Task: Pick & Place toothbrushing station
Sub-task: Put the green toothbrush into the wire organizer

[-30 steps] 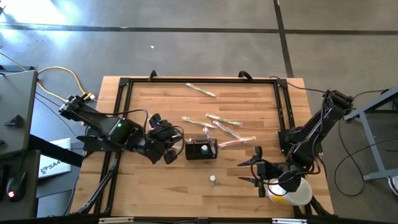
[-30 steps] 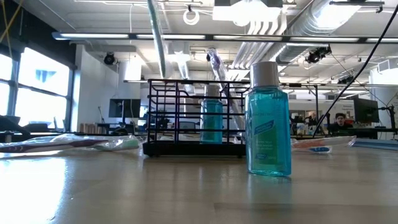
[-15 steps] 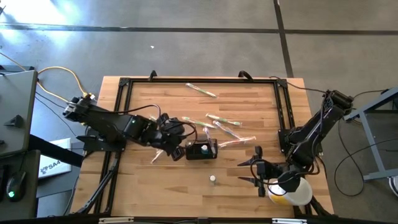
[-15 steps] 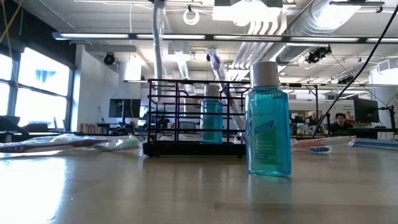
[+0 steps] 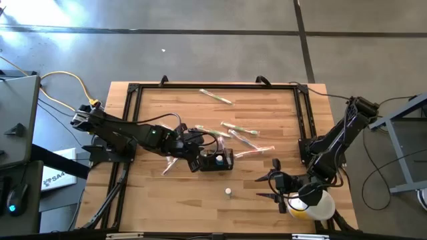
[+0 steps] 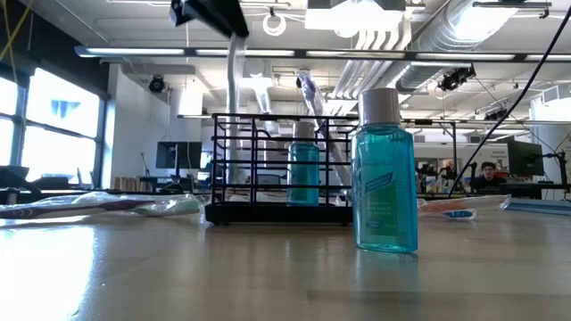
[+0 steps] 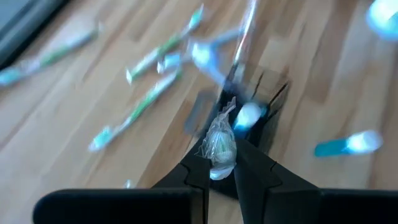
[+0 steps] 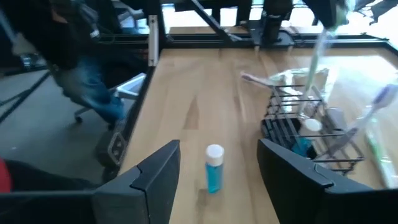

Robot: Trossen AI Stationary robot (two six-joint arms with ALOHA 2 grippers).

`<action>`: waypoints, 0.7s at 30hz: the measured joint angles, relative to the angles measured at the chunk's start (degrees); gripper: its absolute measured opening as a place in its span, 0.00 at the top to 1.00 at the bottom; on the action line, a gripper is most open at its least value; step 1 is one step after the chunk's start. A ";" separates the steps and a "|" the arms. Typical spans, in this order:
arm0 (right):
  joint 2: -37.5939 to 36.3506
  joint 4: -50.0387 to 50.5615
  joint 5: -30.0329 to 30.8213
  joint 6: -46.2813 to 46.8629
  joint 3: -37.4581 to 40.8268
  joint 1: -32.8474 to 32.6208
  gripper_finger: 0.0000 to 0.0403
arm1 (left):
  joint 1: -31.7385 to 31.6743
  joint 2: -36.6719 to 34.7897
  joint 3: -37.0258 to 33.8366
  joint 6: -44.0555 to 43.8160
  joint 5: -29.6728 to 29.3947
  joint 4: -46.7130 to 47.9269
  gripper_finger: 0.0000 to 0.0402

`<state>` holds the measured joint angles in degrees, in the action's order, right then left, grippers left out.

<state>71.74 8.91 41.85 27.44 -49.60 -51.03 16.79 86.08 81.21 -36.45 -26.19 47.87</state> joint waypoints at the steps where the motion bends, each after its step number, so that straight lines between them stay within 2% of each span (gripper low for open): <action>1: 0.24 -0.39 -0.18 0.00 0.00 0.00 0.49 | -0.21 0.05 -1.10 0.14 0.26 -1.45 0.91; 6: 1.62 -1.05 -0.40 -0.03 0.00 0.00 0.49 | -2.58 -0.01 -6.25 1.50 4.69 -9.15 0.91; 11: 3.02 -1.25 -0.45 -0.04 0.02 0.01 0.49 | -4.70 -0.26 -10.12 1.86 6.73 -15.47 0.91; 15: 3.71 -1.71 -0.47 -0.17 0.02 0.00 0.49 | -5.78 -0.32 -11.17 1.95 7.97 -16.18 0.90; 17: 3.77 -1.66 -0.47 -0.22 0.02 0.00 0.49 | -5.74 -0.30 -11.17 1.98 7.99 -16.12 0.86; 21: 3.74 -1.71 -0.47 -0.23 0.02 0.01 0.49 | -5.52 0.42 -11.85 2.15 9.81 -13.61 0.69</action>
<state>75.48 7.20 41.39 27.21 -49.58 -51.01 11.28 86.50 69.36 -34.30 -16.38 34.25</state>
